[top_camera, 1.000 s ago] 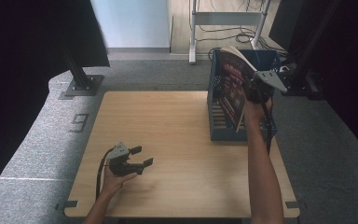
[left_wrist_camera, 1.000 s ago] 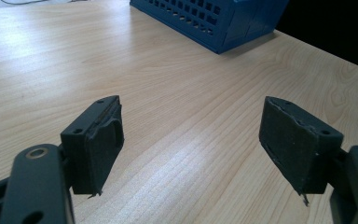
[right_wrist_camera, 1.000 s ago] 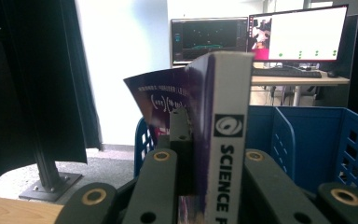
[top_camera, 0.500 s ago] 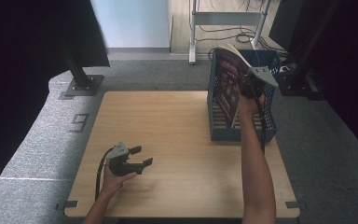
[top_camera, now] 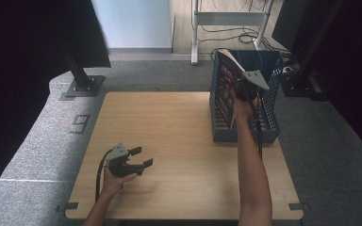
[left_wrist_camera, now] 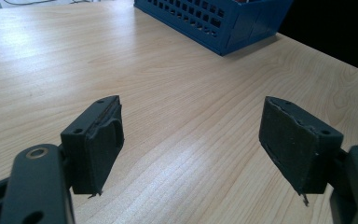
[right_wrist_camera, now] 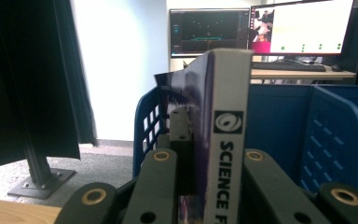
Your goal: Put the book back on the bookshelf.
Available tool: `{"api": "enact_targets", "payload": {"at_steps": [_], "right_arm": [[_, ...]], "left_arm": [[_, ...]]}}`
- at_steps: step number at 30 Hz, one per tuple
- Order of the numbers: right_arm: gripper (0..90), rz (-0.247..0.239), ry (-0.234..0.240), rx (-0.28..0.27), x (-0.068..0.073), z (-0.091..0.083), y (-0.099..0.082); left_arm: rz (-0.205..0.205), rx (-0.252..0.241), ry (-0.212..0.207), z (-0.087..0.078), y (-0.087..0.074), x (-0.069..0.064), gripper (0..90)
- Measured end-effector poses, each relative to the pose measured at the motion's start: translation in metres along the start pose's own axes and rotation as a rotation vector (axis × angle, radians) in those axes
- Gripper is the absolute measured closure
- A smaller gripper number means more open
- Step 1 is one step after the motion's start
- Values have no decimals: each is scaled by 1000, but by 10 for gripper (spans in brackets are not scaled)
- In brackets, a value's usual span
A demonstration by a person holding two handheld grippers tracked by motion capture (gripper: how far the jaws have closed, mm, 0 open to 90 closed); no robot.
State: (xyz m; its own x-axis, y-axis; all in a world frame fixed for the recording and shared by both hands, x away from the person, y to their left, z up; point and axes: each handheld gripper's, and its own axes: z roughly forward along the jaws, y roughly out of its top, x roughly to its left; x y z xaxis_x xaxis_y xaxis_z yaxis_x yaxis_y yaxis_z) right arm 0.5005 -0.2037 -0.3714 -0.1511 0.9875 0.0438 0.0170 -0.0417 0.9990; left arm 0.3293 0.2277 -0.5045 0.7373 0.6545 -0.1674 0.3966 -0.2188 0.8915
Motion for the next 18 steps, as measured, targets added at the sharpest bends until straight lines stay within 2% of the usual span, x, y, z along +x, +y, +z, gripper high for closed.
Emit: {"api": "enact_targets", "payload": {"at_steps": [8, 14, 18], "right_arm": [[817, -23, 10, 30, 6, 0, -19], [814, -24, 29, 45, 10, -9, -21], [805, -23, 50, 76, 13, -17, -22]], "left_arm": [[3, 3, 0, 0, 0, -1, 220], [9, 9, -3, 3, 0, -4, 220], [12, 9, -5, 3, 0, -6, 220]]}}
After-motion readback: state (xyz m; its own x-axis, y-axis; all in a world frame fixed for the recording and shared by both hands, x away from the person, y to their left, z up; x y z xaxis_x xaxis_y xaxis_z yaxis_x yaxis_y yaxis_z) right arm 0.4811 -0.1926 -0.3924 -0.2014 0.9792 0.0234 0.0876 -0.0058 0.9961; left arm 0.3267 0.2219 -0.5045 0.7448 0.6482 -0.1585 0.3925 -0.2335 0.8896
